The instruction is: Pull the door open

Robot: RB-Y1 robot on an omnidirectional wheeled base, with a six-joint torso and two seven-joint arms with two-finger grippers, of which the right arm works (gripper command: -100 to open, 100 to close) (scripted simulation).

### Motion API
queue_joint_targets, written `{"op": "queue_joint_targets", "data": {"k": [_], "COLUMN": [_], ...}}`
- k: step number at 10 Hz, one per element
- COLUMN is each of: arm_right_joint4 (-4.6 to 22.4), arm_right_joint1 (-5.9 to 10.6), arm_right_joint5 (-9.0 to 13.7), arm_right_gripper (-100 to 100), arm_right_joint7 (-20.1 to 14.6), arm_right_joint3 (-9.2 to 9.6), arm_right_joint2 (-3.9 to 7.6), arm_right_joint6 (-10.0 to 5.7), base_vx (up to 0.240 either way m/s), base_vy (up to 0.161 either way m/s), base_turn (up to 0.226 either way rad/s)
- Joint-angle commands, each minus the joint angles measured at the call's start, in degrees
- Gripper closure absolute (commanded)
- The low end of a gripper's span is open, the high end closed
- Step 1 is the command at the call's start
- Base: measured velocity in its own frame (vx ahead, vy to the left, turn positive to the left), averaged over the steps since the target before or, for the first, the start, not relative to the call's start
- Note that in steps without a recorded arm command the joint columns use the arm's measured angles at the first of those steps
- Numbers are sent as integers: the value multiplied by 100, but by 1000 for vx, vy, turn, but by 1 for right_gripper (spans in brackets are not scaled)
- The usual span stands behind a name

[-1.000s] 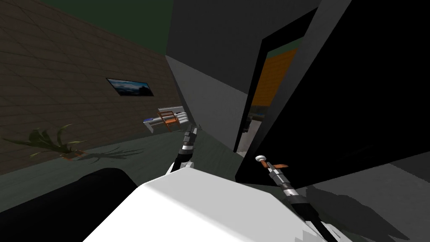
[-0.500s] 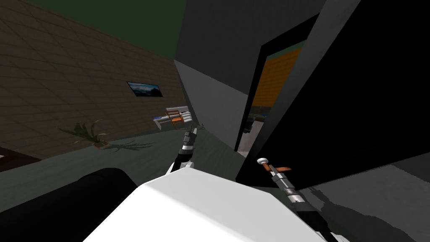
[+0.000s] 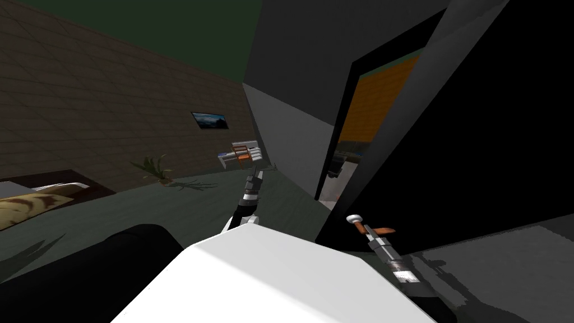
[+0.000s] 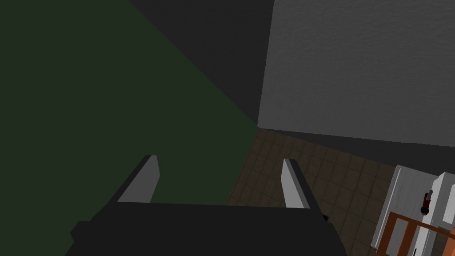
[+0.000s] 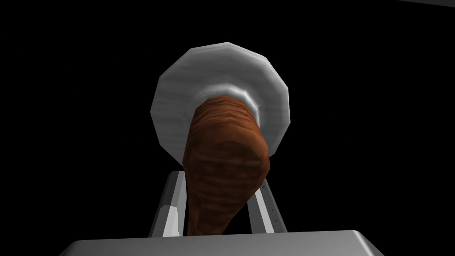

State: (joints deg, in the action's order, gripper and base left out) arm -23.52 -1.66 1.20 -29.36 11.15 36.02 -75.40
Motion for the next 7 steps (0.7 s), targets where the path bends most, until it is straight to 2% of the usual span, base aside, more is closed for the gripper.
{"op": "queue_joint_targets", "data": {"k": [1, 2, 3, 4, 7], "arm_right_joint4": [0, 31, 28, 18, 27], "arm_right_joint1": [0, 104, 128, 207, 269], "arm_right_joint5": [0, -19, -22, -31, -39], "arm_right_gripper": [100, 100, 100, 100, 100], "arm_right_joint7": [0, 48, 61, 103, 136], "arm_right_joint3": [0, -23, -31, -56, -76], "arm_right_joint2": [0, -79, -96, -152, -194], "arm_right_joint6": [0, 115, 149, 260, 345], "base_vx": [-48, -112, -188, -188, -116], "base_vy": [-13, -45, -84, -74, -53], "base_turn": [-1, 109, 136, 149, 49]}}
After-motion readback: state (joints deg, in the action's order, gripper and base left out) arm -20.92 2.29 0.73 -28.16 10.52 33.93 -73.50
